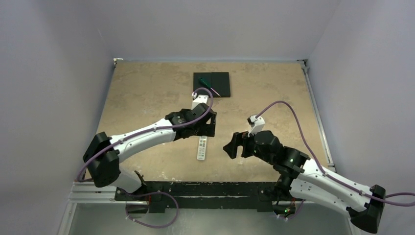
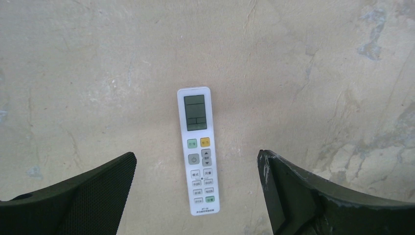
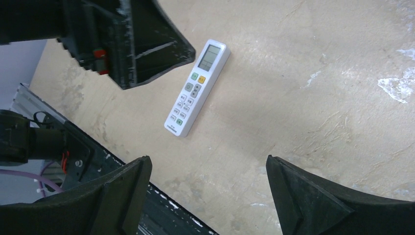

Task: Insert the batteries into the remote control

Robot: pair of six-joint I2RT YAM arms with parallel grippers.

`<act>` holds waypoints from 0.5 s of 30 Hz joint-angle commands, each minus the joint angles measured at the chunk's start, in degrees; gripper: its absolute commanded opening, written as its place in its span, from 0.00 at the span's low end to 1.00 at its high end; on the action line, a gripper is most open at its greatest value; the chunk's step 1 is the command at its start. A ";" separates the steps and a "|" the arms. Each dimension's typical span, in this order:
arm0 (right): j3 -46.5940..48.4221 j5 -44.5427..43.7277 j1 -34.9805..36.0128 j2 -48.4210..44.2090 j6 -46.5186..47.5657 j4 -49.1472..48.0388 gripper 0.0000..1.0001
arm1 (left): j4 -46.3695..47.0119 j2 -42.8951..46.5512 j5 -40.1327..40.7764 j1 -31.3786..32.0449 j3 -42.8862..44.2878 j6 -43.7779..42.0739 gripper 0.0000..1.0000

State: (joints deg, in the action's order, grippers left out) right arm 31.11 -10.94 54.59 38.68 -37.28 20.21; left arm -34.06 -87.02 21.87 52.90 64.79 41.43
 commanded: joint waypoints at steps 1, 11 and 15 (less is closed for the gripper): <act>5.50 -3.40 -0.10 2.35 -0.31 4.80 0.99 | -1.79 6.33 2.57 0.09 -1.39 -1.12 0.98; 11.13 -2.68 -0.14 4.06 -0.21 9.29 0.99 | -5.86 16.55 4.04 0.01 -4.76 -4.24 0.99; 15.88 -3.27 -0.71 6.76 0.77 12.48 0.99 | -7.23 20.71 2.89 -0.57 -5.60 -6.14 0.99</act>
State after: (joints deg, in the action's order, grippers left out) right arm 41.01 -13.54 54.57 43.86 -37.30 30.28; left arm -39.16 -70.57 24.27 52.88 59.99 38.30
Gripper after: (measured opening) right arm 0.987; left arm 0.985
